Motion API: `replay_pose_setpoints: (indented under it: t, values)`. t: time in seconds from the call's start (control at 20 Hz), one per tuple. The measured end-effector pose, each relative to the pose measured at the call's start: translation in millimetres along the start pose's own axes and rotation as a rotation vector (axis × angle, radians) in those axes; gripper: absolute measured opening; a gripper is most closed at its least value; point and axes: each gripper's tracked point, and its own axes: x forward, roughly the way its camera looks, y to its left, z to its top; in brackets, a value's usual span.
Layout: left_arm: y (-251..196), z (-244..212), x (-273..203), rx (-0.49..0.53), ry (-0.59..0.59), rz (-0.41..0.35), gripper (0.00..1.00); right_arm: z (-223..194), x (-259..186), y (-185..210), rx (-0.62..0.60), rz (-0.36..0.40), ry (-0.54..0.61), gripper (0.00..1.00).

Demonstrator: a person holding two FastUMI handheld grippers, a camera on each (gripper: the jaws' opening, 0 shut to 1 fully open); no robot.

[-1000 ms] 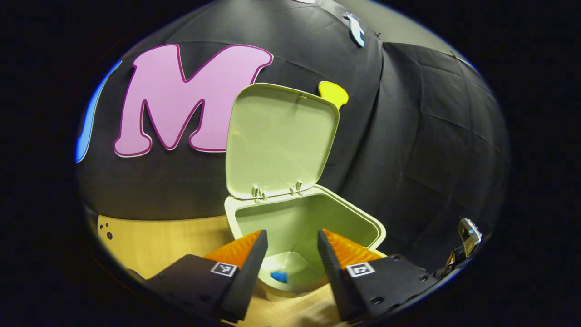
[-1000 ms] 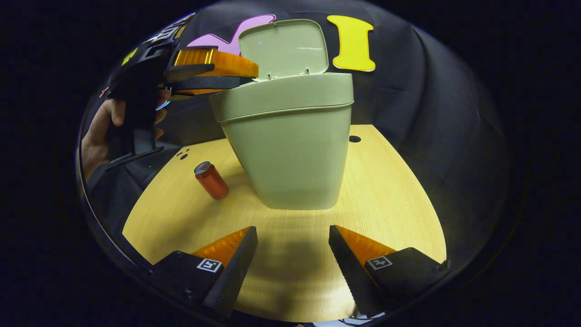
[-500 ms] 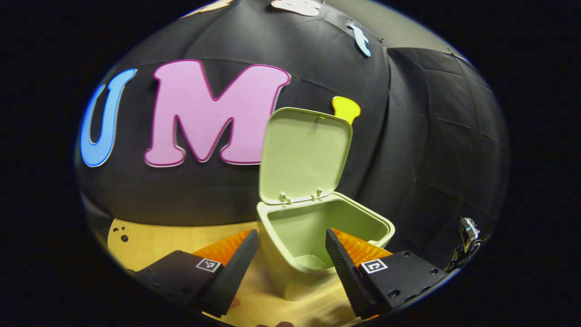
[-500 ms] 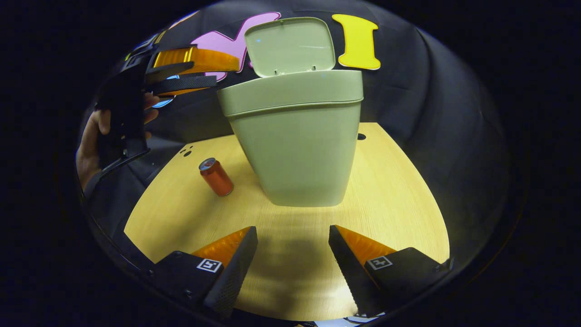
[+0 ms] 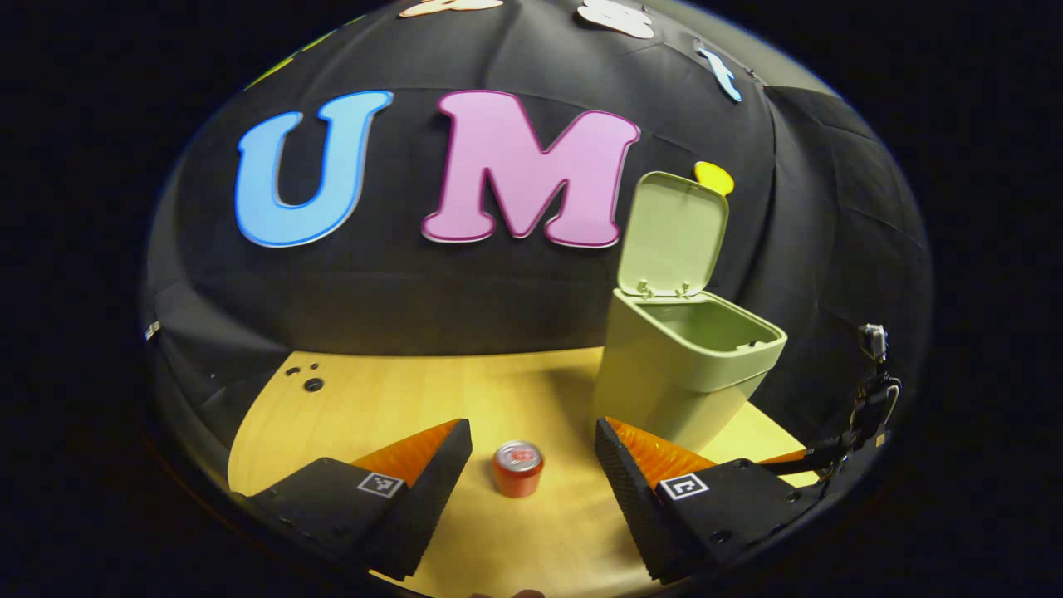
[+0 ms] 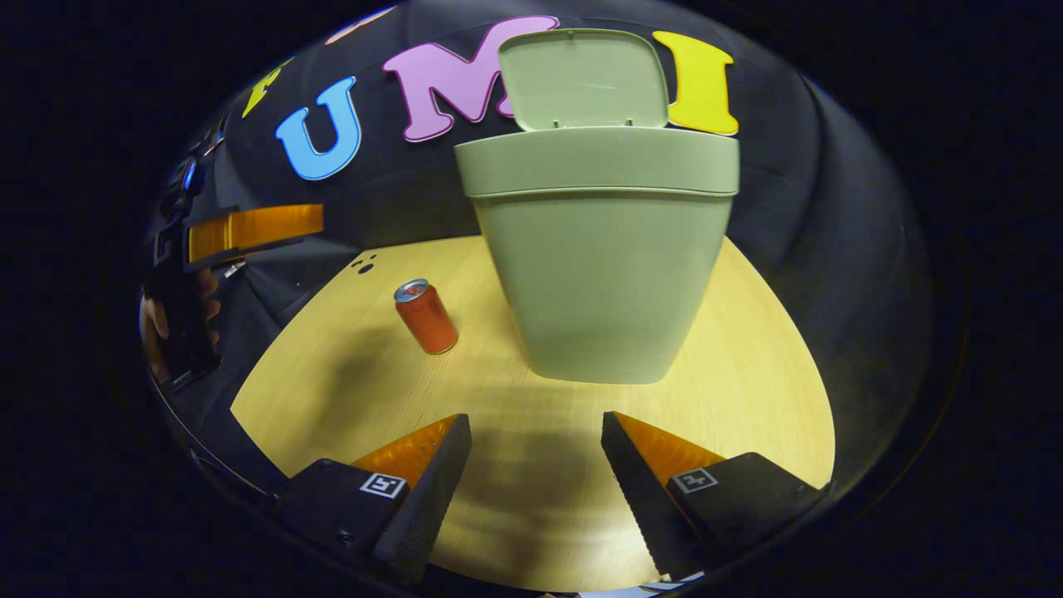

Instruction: Press the lid of the desktop garbage bin to open it, pick up the crumpled paper on the desktop and throw it into the bin, then pick up the pop can on the desktop and drop it into the bin, and finally close the garbage bin lid.

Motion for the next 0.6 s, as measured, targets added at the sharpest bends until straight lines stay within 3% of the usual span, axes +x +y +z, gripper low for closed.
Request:
replay_pose_setpoints:
  t: [0.35, 0.6]
  values:
    - [80.0, -40.6, -67.7, -0.094, 0.015, 0.237, 0.96, 1.2, 36.3, 63.4, -0.078, 0.113, 0.006, 0.99]
    - [103.4, -80.8, -105.6, -0.206, 0.054, 0.33, 0.96, 5.7, 71.1, 105.6, -0.121, 0.172, -0.001, 1.0]
